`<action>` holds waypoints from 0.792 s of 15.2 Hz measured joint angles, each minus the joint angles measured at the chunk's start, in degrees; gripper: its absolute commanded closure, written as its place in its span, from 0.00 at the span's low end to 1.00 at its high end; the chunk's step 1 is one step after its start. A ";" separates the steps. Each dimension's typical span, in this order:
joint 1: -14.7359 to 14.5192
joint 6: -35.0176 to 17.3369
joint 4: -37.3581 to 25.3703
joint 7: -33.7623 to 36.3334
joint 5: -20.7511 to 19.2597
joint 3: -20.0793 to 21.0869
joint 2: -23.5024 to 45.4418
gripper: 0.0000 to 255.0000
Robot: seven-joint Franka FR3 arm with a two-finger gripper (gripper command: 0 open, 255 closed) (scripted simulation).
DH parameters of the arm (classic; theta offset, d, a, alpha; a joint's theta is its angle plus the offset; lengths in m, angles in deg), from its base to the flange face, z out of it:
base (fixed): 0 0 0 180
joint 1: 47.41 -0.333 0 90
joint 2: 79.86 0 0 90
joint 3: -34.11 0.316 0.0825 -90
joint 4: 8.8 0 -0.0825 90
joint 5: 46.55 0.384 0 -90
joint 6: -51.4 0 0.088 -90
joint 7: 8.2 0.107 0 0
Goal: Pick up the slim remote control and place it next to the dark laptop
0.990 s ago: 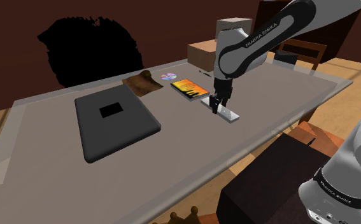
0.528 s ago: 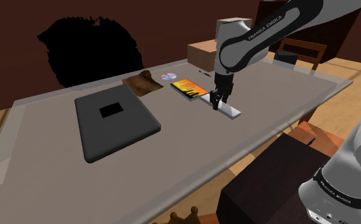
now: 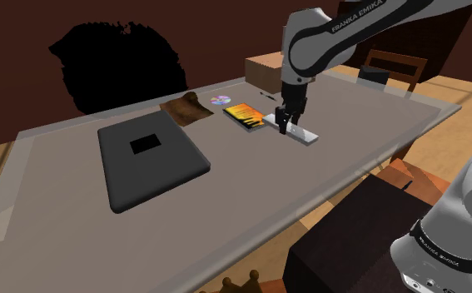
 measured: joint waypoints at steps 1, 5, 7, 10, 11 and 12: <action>0.08 0.76 -0.24 -0.15 -0.03 -0.11 -0.51 1.00; 0.01 4.08 -2.12 0.06 -0.03 -0.03 -1.96 1.00; 0.05 5.74 -3.23 0.02 -0.05 -0.08 -2.52 1.00; -0.27 7.42 -4.80 0.77 0.05 0.37 -2.63 1.00; -0.72 7.51 -5.51 1.76 0.18 1.01 -2.03 1.00; -1.08 7.84 -7.34 2.67 0.20 1.56 -0.55 1.00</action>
